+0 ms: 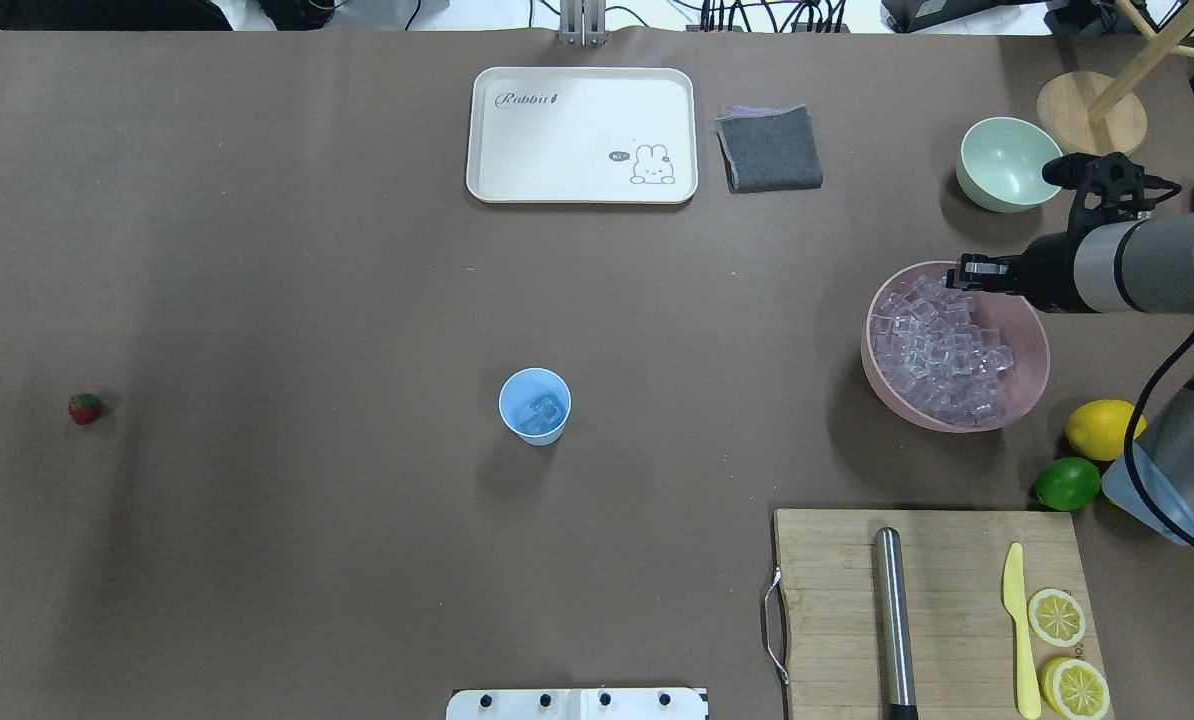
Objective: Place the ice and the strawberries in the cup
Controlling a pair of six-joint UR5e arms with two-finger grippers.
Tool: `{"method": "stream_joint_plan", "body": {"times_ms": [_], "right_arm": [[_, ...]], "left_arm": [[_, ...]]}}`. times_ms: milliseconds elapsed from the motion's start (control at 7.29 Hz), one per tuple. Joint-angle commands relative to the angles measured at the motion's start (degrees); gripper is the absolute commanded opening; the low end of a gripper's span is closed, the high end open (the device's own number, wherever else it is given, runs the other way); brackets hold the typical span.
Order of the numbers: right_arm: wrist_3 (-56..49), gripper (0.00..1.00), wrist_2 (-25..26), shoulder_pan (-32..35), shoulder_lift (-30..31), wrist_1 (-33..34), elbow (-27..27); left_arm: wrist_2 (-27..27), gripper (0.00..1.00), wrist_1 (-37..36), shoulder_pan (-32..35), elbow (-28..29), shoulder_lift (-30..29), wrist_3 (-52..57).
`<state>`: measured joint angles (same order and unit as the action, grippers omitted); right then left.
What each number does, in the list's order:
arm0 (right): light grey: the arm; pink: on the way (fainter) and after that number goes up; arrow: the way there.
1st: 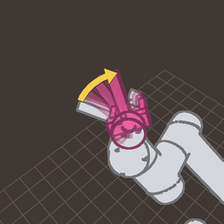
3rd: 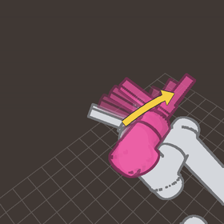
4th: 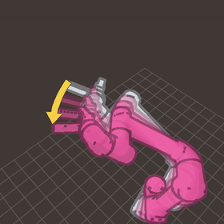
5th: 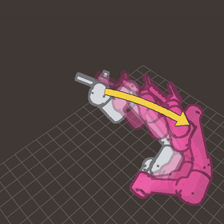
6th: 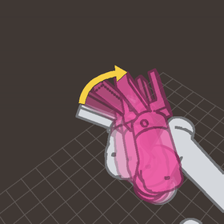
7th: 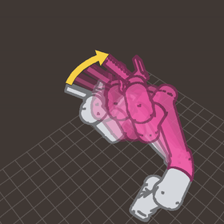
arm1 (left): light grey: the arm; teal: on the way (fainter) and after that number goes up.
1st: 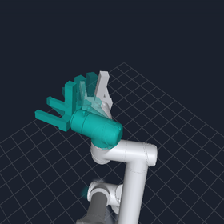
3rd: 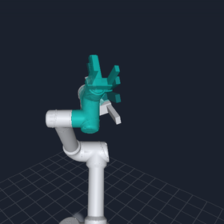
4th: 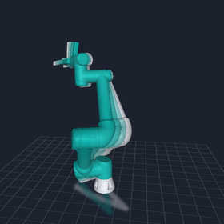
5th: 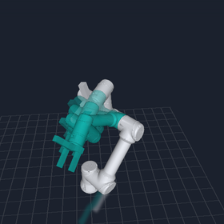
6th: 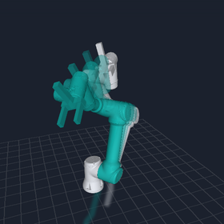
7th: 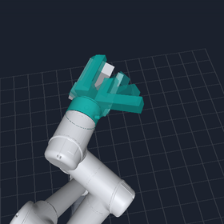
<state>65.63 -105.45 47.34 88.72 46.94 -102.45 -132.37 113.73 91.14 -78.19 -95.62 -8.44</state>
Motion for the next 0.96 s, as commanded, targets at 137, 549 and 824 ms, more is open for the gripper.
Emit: {"method": "stream_joint_plan", "body": {"times_ms": [137, 549, 824], "right_arm": [[0.6, 1.00, 1.2, -3.2, 0.2, -1.1, -0.4], [0.1, 0.99, 0.9, -4.8, 0.7, -1.1, -0.4], [-0.5, 0.82, 0.9, -5.1, 1.1, -1.0, -0.4]], "left_arm": [[0.0, 0.98, -0.1, 0.0, 0.1, -0.6, 0.0], [2.7, 0.98, 0.0, 0.0, 0.1, -1.3, 0.0], [2.7, 0.98, 0.0, 0.0, 0.0, -1.6, 0.0]]}}
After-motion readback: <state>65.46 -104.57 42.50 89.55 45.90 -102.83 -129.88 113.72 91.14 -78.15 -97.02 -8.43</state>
